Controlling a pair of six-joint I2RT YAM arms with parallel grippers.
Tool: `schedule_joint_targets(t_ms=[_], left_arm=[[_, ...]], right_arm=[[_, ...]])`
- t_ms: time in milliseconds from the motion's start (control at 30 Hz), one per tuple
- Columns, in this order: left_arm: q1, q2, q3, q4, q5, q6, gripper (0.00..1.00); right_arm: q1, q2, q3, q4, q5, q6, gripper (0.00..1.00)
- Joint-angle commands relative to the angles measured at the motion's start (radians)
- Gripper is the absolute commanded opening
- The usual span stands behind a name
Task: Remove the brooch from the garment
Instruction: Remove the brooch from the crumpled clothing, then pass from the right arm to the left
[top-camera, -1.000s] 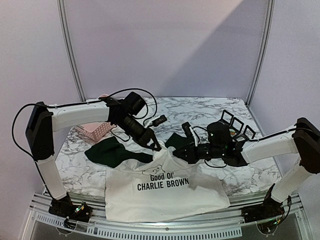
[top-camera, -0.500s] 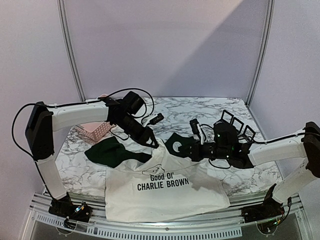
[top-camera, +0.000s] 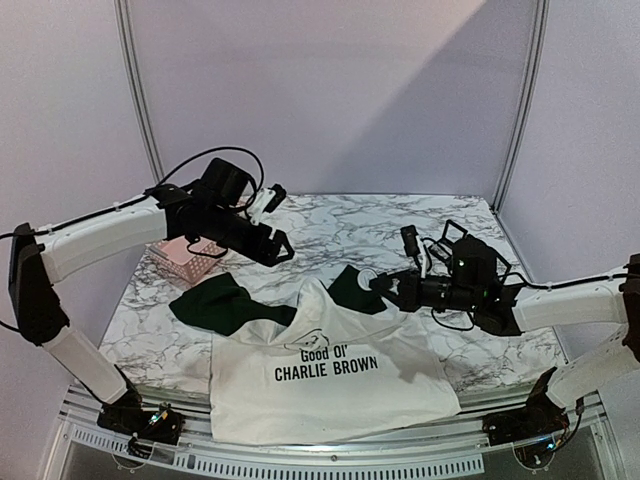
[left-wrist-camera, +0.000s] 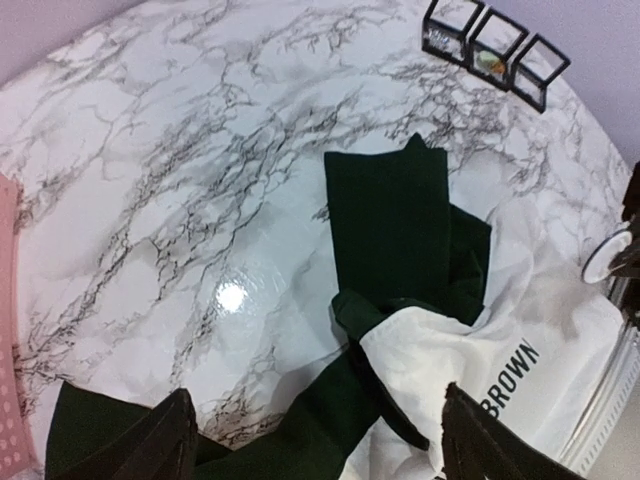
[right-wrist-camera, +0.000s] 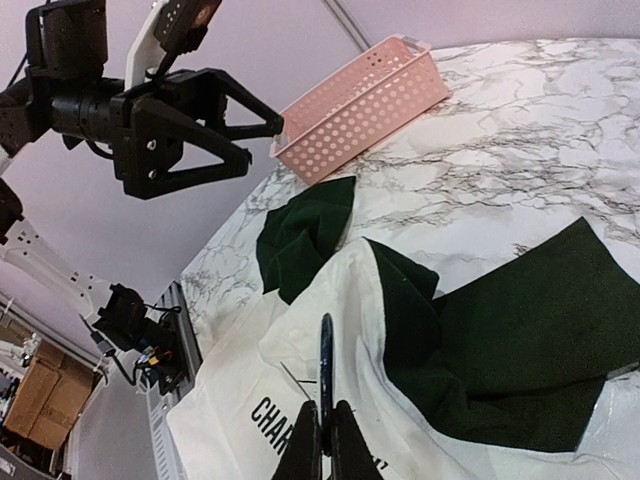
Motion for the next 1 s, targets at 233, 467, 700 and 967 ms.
schedule_joint_targets(t_ms=[233, 467, 700, 967], left_arm=[[-0.056, -0.119, -0.086, 0.197, 0.356, 0.078, 0.81], [-0.085, -0.085, -0.059, 0.147, 0.549, 0.125, 0.82], [-0.104, -0.028, -0.032, 0.128, 0.612, 0.100, 0.75], [-0.114, 0.028, -0.002, 0.079, 0.622, 0.098, 0.65]], right_arm=[[-0.050, 0.032, 0.098, -0.038, -0.363, -0.035, 0.00], [-0.050, 0.033, 0.172, -0.161, -0.411, -0.072, 0.00], [-0.039, 0.072, 0.225, -0.180, -0.466, -0.071, 0.00], [-0.011, 0.108, 0.261, -0.186, -0.465, -0.081, 0.00]])
